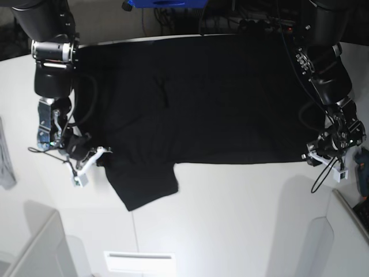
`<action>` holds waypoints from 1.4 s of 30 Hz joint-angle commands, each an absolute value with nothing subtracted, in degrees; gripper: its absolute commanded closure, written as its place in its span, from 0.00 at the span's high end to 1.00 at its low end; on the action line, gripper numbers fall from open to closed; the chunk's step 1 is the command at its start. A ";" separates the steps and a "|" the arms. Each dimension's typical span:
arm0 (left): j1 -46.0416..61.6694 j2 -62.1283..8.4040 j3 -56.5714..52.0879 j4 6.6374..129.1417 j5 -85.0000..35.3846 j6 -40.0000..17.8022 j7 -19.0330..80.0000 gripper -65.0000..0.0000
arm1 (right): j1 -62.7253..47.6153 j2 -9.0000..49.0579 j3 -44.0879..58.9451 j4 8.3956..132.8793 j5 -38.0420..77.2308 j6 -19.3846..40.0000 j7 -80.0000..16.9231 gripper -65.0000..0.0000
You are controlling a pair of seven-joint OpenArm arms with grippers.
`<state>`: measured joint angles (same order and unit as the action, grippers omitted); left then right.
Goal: Fold the T-shirt properly
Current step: 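Grasp the side edges with both grippers and fold them inward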
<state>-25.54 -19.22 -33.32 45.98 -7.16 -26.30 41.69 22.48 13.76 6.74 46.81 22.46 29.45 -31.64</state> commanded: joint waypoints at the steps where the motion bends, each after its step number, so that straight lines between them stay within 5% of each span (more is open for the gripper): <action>1: -26.33 -19.65 -33.27 45.85 -7.25 -26.51 42.86 0.45 | 23.08 14.46 6.64 47.08 20.97 28.62 -33.27 0.00; 7: -25.80 -19.65 -33.19 43.91 -7.25 -26.77 39.60 0.01 | 23.08 14.37 6.73 47.08 20.97 28.62 -32.48 0.00; 8: -26.07 -19.65 -33.19 43.12 -7.25 -26.77 39.52 0.00 | 23.08 14.37 6.73 47.08 20.97 28.35 -31.78 0.00; 18: -26.24 -19.82 -33.27 43.65 -7.34 -32.48 39.69 0.00 | 21.93 14.11 6.81 50.95 21.14 28.26 -31.16 0.00; 35: -21.41 -19.65 -33.71 59.82 -7.52 -32.92 48.04 0.00 | 20.26 14.11 6.81 57.54 21.23 28.18 -31.16 0.00; 42: -18.51 -21.85 -33.36 60.88 -19.65 -32.84 50.51 0.00 | 18.86 14.11 6.81 64.40 21.23 28.18 -31.34 0.00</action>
